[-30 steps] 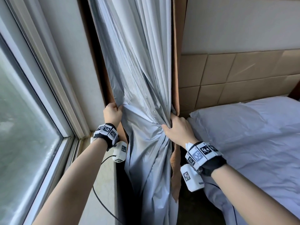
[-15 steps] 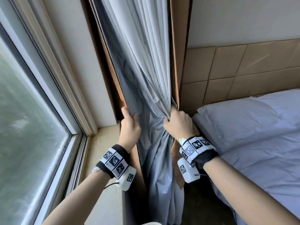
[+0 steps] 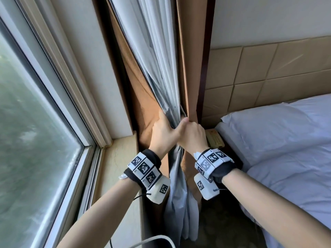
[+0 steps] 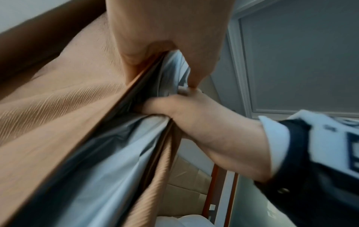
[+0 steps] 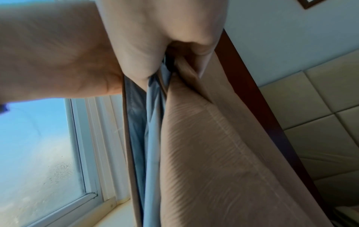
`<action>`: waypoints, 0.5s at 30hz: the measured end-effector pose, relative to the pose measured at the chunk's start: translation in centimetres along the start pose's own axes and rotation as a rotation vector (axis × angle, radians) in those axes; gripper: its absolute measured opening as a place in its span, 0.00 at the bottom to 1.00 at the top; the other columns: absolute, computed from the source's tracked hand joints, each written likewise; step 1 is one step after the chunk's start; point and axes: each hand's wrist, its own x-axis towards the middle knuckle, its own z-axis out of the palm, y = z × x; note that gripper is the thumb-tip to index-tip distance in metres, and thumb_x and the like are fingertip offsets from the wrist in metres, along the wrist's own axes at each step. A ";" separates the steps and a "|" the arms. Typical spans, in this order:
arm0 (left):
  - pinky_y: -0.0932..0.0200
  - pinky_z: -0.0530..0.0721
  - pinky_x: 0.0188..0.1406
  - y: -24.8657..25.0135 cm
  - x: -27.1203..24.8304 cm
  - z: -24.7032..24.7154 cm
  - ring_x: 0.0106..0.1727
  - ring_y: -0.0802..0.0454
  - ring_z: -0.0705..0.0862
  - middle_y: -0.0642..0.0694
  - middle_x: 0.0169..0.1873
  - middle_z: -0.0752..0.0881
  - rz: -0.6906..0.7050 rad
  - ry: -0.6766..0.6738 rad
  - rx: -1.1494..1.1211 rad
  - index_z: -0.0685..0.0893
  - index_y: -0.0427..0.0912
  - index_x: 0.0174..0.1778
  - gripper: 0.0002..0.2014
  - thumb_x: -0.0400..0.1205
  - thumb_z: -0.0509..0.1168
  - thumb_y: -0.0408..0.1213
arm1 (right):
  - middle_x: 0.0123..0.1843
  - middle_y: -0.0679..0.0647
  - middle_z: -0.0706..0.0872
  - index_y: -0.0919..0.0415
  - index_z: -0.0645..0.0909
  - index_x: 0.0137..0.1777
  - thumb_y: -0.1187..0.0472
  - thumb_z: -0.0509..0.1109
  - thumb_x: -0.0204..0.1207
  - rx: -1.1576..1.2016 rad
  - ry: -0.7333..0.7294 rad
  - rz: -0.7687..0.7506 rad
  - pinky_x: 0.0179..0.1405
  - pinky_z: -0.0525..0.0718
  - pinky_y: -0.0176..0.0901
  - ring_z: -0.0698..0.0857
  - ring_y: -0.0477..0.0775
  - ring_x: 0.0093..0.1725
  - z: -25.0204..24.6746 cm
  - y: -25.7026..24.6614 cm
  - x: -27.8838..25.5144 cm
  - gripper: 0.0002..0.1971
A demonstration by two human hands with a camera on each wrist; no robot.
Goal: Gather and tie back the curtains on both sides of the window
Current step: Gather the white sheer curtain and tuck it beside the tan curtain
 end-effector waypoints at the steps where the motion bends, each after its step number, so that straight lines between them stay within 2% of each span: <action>1: 0.53 0.87 0.51 -0.2 0.3 0.1 0.53 0.50 0.87 0.47 0.54 0.86 -0.018 0.034 0.013 0.70 0.41 0.64 0.29 0.77 0.70 0.56 | 0.40 0.65 0.88 0.63 0.77 0.46 0.62 0.63 0.76 0.029 -0.007 -0.001 0.34 0.73 0.47 0.86 0.70 0.41 0.2 0.1 -0.1 0.05; 3: 0.51 0.85 0.56 -0.6 0.8 0.3 0.57 0.46 0.86 0.43 0.58 0.85 -0.046 0.080 0.017 0.69 0.40 0.68 0.28 0.79 0.69 0.53 | 0.41 0.64 0.88 0.62 0.80 0.53 0.59 0.68 0.74 0.165 -0.018 -0.002 0.34 0.77 0.47 0.86 0.70 0.42 0.5 0.3 -0.3 0.10; 4: 0.51 0.84 0.57 -0.8 0.9 0.2 0.58 0.45 0.85 0.42 0.59 0.85 -0.045 0.098 0.021 0.69 0.40 0.70 0.28 0.79 0.68 0.50 | 0.40 0.61 0.88 0.59 0.81 0.54 0.57 0.71 0.73 0.244 -0.042 0.002 0.34 0.78 0.44 0.86 0.65 0.41 0.6 0.5 -0.2 0.11; 7: 0.54 0.84 0.53 -1.8 1.1 -0.1 0.55 0.42 0.87 0.40 0.55 0.87 -0.013 0.111 0.073 0.68 0.38 0.71 0.26 0.80 0.67 0.45 | 0.33 0.42 0.81 0.50 0.83 0.45 0.51 0.77 0.70 0.451 -0.164 -0.023 0.30 0.71 0.29 0.81 0.39 0.35 0.1 1.1 0.4 0.08; 9: 0.52 0.85 0.53 -2.5 1.1 -0.4 0.54 0.42 0.87 0.40 0.53 0.88 -0.004 0.113 0.104 0.67 0.39 0.71 0.28 0.79 0.68 0.45 | 0.32 0.39 0.80 0.42 0.80 0.39 0.51 0.79 0.68 0.535 -0.234 -0.058 0.34 0.72 0.29 0.80 0.34 0.35 0.1 1.3 0.8 0.09; 10: 0.52 0.85 0.53 -2.7 1.2 -0.6 0.53 0.41 0.87 0.40 0.54 0.88 -0.005 0.123 0.107 0.66 0.39 0.72 0.29 0.79 0.68 0.44 | 0.34 0.39 0.82 0.40 0.80 0.40 0.50 0.79 0.68 0.563 -0.259 -0.062 0.39 0.75 0.31 0.81 0.34 0.38 0.3 1.5 1.0 0.09; 11: 0.53 0.84 0.52 -2.8 1.1 -0.6 0.53 0.40 0.86 0.39 0.53 0.87 -0.003 0.133 0.102 0.65 0.37 0.72 0.29 0.78 0.67 0.42 | 0.40 0.37 0.86 0.41 0.83 0.45 0.50 0.78 0.68 0.587 -0.280 -0.072 0.45 0.78 0.33 0.83 0.34 0.44 0.4 1.6 1.1 0.08; 12: 0.52 0.84 0.50 -2.8 1.0 -0.6 0.52 0.39 0.86 0.38 0.52 0.87 0.001 0.139 0.087 0.63 0.36 0.72 0.28 0.79 0.66 0.39 | 0.49 0.37 0.88 0.42 0.85 0.53 0.51 0.76 0.70 0.603 -0.299 -0.085 0.52 0.79 0.33 0.84 0.35 0.52 0.6 1.7 1.1 0.12; 14: 0.49 0.85 0.51 -3.2 0.6 -0.6 0.53 0.39 0.86 0.37 0.54 0.86 0.025 0.136 0.043 0.58 0.33 0.74 0.29 0.80 0.63 0.34 | 0.69 0.40 0.83 0.45 0.79 0.72 0.60 0.70 0.73 0.636 -0.331 -0.083 0.65 0.76 0.32 0.80 0.36 0.65 0.8 2.1 1.1 0.26; 15: 0.50 0.85 0.53 -3.5 0.4 -0.6 0.56 0.41 0.86 0.37 0.58 0.84 0.049 0.126 0.027 0.53 0.35 0.77 0.32 0.80 0.62 0.33 | 0.74 0.41 0.79 0.45 0.76 0.75 0.65 0.66 0.73 0.660 -0.336 -0.066 0.70 0.75 0.33 0.79 0.37 0.68 0.7 2.2 0.9 0.29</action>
